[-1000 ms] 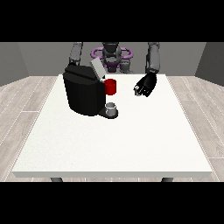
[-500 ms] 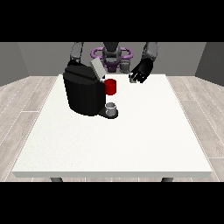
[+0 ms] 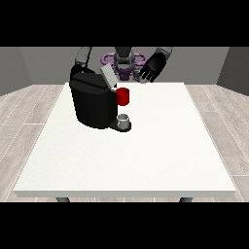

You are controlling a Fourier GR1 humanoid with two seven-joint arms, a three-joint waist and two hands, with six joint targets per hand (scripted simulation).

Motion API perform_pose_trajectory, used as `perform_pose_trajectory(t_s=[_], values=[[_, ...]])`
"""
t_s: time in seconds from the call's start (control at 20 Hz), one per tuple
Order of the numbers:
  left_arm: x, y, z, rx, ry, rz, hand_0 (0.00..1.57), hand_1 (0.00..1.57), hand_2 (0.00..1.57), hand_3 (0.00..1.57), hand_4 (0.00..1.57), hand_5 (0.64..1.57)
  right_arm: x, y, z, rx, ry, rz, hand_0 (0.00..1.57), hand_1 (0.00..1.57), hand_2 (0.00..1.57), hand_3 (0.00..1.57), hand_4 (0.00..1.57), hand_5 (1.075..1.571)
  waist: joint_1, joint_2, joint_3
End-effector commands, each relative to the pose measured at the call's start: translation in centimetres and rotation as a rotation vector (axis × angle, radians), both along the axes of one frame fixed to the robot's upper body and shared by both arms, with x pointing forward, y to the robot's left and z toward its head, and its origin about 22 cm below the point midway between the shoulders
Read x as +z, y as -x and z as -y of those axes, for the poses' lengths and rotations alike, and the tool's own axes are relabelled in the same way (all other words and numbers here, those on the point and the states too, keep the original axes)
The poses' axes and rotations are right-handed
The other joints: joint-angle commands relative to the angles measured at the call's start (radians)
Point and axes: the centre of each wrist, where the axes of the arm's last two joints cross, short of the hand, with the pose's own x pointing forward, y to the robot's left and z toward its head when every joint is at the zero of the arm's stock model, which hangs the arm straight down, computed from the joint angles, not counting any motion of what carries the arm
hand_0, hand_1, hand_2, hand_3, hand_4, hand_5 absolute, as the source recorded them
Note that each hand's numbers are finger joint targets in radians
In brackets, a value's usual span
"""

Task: Insert the coffee pod into the coffee machine and close the lid

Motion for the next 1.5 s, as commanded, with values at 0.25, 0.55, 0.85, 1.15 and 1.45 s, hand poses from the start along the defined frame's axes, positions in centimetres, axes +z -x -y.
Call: perform_pose_trajectory(t_s=[0.25,0.55,0.85,1.15,1.45], values=[[8.7,-1.9,0.6,0.053,0.088,0.061,1.20,1.20,1.24,1.26,0.49,1.571,3.0,-2.1,0.6,0.002,0.007,0.079,0.00,0.00,0.00,0.00,0.00,1.571,-0.067,0.066,0.0000],[13.2,-1.9,-0.6,0.059,0.048,0.149,1.20,1.20,1.27,1.26,0.49,1.571,3.6,-2.5,-0.5,-0.001,-0.005,0.134,0.00,0.00,0.00,0.00,0.19,1.571,-0.088,0.127,0.0001],[16.1,-2.0,-1.0,0.088,0.060,0.228,1.27,1.27,1.30,1.26,0.47,1.571,6.9,-4.3,-0.2,0.017,-0.003,0.195,0.00,0.00,0.00,0.00,0.15,1.571,-0.140,0.213,0.0000],[13.5,-2.6,-0.7,0.125,0.050,0.184,1.19,1.19,1.27,1.23,0.47,1.571,8.0,-4.2,-2.5,0.061,0.006,0.167,0.00,0.00,0.00,0.00,0.00,1.571,-0.173,0.213,-0.0004],[12.4,-2.5,-0.7,0.053,0.051,0.193,1.26,1.26,1.29,1.23,0.43,1.571,8.0,-4.7,-0.9,-0.012,-0.006,0.202,0.00,0.00,0.00,0.00,0.03,1.571,-0.126,0.228,-0.0002]])
